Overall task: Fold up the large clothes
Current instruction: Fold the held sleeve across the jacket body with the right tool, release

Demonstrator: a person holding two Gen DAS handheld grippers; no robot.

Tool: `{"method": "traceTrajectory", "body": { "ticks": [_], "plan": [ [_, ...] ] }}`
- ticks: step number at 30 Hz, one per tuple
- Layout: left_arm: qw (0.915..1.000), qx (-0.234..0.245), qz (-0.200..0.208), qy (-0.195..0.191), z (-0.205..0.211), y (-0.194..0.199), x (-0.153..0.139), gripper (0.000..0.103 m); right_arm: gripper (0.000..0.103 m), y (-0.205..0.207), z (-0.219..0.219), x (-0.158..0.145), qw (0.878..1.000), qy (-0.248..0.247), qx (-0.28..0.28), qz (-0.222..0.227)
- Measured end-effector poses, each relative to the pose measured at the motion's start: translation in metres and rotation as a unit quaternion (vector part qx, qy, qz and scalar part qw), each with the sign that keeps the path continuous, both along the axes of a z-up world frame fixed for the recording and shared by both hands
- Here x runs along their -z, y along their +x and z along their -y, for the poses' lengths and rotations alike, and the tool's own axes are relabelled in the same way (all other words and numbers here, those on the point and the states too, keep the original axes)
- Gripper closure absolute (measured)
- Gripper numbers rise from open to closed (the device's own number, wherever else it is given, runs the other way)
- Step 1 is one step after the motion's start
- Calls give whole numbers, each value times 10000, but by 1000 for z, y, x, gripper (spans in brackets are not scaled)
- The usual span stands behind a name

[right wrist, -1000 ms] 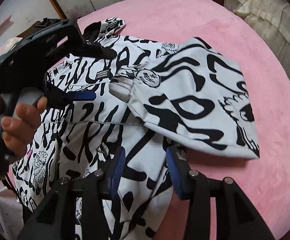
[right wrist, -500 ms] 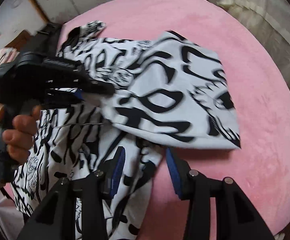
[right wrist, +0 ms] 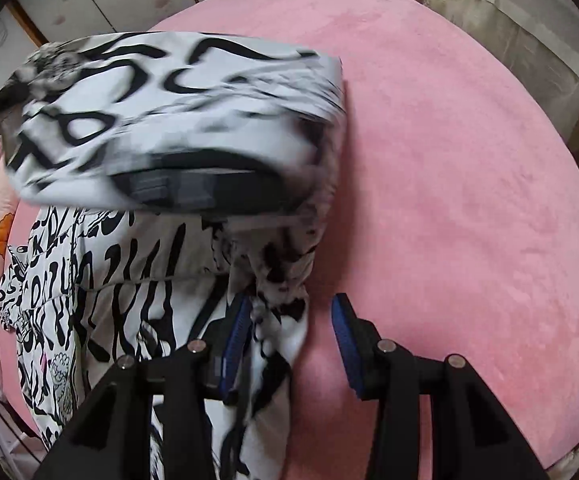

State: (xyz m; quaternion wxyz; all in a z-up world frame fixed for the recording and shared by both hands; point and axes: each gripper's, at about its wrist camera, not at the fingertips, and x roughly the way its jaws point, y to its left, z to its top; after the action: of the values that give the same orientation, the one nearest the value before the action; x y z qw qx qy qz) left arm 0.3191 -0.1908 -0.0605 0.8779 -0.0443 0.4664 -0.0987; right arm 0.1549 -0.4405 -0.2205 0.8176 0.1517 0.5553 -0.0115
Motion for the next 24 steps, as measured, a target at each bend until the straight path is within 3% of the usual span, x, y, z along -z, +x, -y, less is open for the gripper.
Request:
{"method": "traceTrajectory", "body": {
  "ticks": [3,5,9,12,17,21,24],
  "plan": [
    [9994,-287,-70,154,-21,-4,6,90,60,14,-12,3,9997,-192,-117,13],
    [9987,-435,10,254,-34,-11,7,90,76,21,-25,5,9981,-505,-351,43],
    [9962,-727,59,468,-57,-21,17,90,80,19,-35,1,9953,-850,-445,109],
    [9931,-945,-283,637,-79,-28,41,90,80,18,-45,3,9895,-1318,-583,45],
    [9830,-1130,-1069,979,-103,-35,109,90,76,18,-62,4,9808,-1698,-959,-27],
    [9721,-1337,-1529,1171,-115,-41,149,86,64,14,-73,-4,9803,-1580,-1181,32],
    [9677,-1456,-1855,889,-129,-41,158,76,63,3,-69,-18,9825,-1358,-1274,53]
  ]
}}
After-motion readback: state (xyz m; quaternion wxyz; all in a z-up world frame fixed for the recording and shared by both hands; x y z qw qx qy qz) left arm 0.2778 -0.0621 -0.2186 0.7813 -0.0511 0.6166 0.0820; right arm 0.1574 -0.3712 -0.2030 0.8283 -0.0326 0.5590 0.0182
